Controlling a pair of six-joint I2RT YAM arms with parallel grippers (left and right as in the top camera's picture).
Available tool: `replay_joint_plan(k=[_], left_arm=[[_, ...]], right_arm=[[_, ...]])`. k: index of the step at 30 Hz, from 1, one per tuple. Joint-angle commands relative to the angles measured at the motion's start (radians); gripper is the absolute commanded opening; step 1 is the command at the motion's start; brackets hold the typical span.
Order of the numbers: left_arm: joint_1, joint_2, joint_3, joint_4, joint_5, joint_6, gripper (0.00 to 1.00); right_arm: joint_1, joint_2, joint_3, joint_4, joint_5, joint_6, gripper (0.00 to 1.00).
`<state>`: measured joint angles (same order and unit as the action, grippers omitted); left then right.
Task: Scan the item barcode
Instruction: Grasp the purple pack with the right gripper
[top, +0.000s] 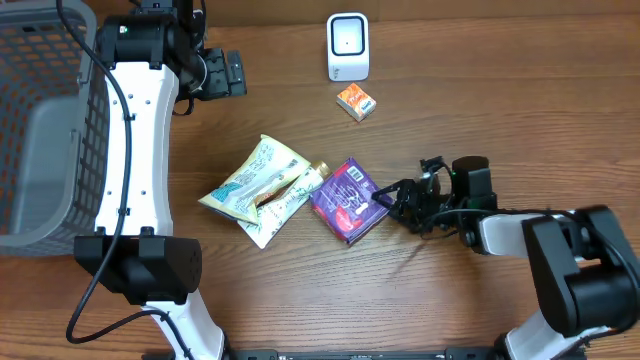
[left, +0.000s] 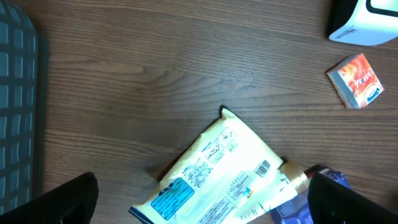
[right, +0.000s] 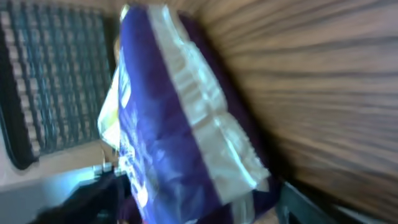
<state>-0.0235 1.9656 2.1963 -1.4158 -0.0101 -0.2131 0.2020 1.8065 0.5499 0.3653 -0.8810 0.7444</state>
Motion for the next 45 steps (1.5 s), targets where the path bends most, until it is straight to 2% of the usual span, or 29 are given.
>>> replay_joint_plan(k=[1,3,7,8,10,11,12,21,28,31,40,45], left_arm=[[0.01,-0.02,0.015,-0.007,0.011,0.003,1.0],[0.01,-0.02,0.015,-0.01,0.011,0.003,1.0],[0.01,-0.02,0.015,-0.01,0.011,0.003,1.0],[0.01,-0.02,0.015,-0.01,0.011,0.003,1.0],[0.01,-0.02,0.015,-0.011,0.01,0.003,1.0],[0.01,-0.02,0.015,-0.011,0.01,0.003,1.0],[0.01,-0.02,0.015,-0.013,0.009,0.003,1.0],[0.01,-0.02,0.015,-0.007,0.007,0.003,1.0],[0.01,-0.02,0.015,-0.005,0.007,0.003,1.0],[0.01,-0.02,0.015,-0.005,0.007,0.003,1.0],[0.01,-0.02,0.015,-0.006,0.008,-0.011,1.0],[0.01,-0.02,0.015,-0.005,0.011,-0.016,1.0]], right_arm=[[0.012,0.043,-0.02,0.0,0.019,0.01,0.69],[0.012,0.043,-0.02,0.01,0.019,0.002,0.64],[0.012,0.043,-0.02,0.051,-0.016,-0.047,0.45],[0.012,0.043,-0.02,0.069,-0.018,-0.048,0.38],[0.012,0.043,-0.02,0.102,-0.019,-0.064,0.14],[0.012,0.043,-0.02,0.121,-0.019,-0.064,0.07],[0.012,0.043,-0.02,0.133,-0.02,-0.064,0.05],[0.012,0.026,-0.019,0.348,-0.236,-0.056,0.04],[0.002,-0.081,-0.019,0.344,-0.233,0.014,0.04],[-0.013,-0.15,-0.018,0.287,-0.2,0.056,0.04],[-0.021,-0.406,0.082,-0.124,-0.106,0.063,0.04],[-0.021,-0.552,0.195,-0.354,-0.087,-0.018,0.04]])
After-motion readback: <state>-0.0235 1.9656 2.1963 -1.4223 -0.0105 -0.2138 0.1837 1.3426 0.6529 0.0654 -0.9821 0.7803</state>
